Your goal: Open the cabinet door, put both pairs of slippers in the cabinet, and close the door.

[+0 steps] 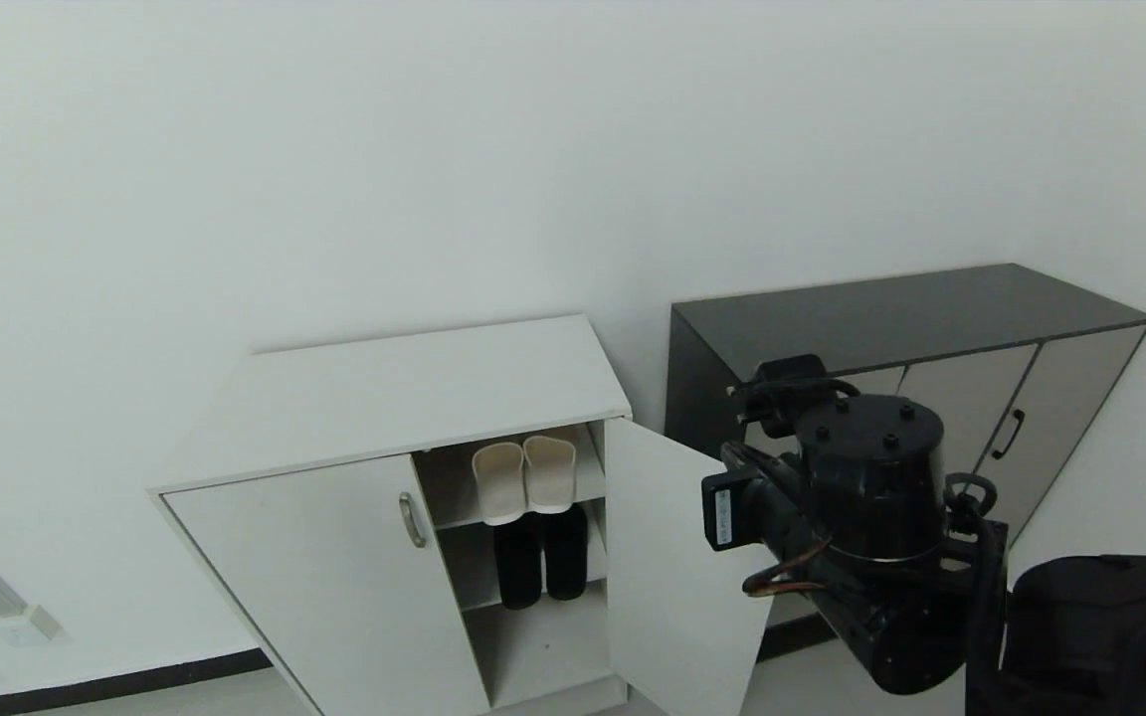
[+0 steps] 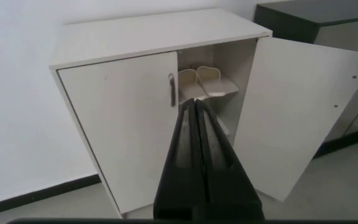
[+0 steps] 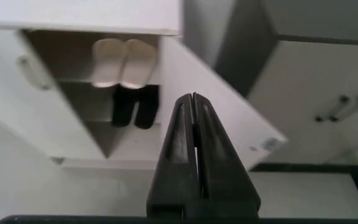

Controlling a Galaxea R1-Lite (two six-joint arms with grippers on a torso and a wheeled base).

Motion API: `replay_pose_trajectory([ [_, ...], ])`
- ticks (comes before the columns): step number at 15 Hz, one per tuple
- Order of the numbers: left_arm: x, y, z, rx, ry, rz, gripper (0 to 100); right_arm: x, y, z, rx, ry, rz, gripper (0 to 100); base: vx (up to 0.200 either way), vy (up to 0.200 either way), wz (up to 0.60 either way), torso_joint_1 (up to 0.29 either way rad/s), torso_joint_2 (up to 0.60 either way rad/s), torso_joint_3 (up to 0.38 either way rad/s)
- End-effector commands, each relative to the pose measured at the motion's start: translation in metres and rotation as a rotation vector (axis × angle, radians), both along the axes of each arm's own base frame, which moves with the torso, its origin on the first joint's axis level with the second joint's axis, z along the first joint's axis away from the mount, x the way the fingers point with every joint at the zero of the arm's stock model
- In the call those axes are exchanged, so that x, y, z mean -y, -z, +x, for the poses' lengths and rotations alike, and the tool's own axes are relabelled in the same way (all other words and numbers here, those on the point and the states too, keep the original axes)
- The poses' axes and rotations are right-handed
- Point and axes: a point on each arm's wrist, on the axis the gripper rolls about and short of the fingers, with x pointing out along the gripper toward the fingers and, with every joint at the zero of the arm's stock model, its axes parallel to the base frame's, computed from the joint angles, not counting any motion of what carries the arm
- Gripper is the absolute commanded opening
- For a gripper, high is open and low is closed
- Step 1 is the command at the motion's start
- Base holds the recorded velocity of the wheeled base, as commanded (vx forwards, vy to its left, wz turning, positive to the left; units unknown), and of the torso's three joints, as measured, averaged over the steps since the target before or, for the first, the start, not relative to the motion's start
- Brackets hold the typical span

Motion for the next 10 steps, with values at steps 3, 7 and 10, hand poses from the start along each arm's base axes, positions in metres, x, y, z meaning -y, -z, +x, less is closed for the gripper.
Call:
replay_pose_trajectory([
  [3, 0.000, 0.000, 0.000, 0.000, 0.000, 0.000, 0, 0.012, -0.001, 0.028, -0.004, 0.045, 0.003, 0, 0.000, 0.000, 0.00, 0.000, 0.00, 0.000],
  [7, 0.000, 0.000, 0.000, 0.001, 0.000, 0.000, 0, 0.020, -0.007, 0.050, -0.040, 0.098, -0.009, 0, -0.200, 0.000, 0.00, 0.001, 0.00, -0.002],
  [10, 0.000, 0.000, 0.000, 0.000, -0.001, 0.000, 0, 0.021, -0.001, 0.064, -0.049, 0.128, -0.007, 0, -0.200, 0.000, 0.00, 0.001, 0.01, -0.002],
])
